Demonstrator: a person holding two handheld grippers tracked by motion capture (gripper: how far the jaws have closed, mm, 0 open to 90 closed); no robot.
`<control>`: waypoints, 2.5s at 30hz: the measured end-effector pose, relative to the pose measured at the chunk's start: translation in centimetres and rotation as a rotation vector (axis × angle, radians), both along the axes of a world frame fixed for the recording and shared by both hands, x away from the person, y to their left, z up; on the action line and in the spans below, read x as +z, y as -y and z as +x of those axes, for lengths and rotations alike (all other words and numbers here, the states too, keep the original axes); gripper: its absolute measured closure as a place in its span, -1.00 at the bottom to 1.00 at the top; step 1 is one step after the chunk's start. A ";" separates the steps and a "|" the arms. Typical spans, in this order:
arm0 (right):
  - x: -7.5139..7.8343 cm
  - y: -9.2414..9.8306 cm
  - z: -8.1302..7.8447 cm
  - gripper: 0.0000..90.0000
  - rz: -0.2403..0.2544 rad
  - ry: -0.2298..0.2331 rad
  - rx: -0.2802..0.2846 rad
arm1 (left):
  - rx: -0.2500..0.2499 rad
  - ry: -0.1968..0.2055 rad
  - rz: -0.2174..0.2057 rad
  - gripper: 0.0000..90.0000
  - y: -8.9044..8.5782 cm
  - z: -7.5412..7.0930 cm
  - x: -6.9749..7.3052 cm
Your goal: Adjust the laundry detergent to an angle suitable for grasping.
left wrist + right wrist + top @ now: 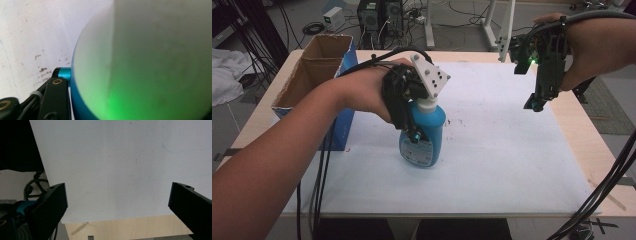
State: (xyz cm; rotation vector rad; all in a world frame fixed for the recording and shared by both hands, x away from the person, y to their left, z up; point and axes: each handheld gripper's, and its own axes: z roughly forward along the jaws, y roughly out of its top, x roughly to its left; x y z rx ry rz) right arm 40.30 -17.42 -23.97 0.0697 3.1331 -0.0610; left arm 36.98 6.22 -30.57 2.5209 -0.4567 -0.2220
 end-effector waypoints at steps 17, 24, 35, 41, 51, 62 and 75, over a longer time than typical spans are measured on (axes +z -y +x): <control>-0.6 0.1 -0.1 -0.97 0.000 -0.007 -0.002 | -0.006 0.013 -0.027 -0.03 -1.0 0.2 -2.0; -1.0 0.1 -0.1 -0.97 0.005 -0.012 -0.001 | -0.007 -0.001 -0.021 -0.04 -1.1 0.3 -2.4; -1.2 -0.1 0.0 -0.97 0.000 -0.015 0.001 | 0.021 0.013 -0.007 -0.19 -1.1 -0.2 -1.8; -1.1 -0.3 0.0 -0.97 0.002 -0.015 0.005 | 0.034 0.021 0.014 -0.25 -1.2 -0.5 -1.7; -1.1 -0.4 -0.1 -0.97 0.004 -0.013 0.010 | 0.071 0.045 0.049 -0.33 -1.6 -0.5 -1.0; -0.9 -0.5 0.0 -0.97 0.005 -0.011 0.014 | 0.157 0.107 0.129 -0.63 -3.0 -0.8 0.7; -0.8 -1.2 0.1 -0.97 0.008 -0.013 0.032 | 0.239 0.144 0.231 -0.81 -4.6 -0.6 2.6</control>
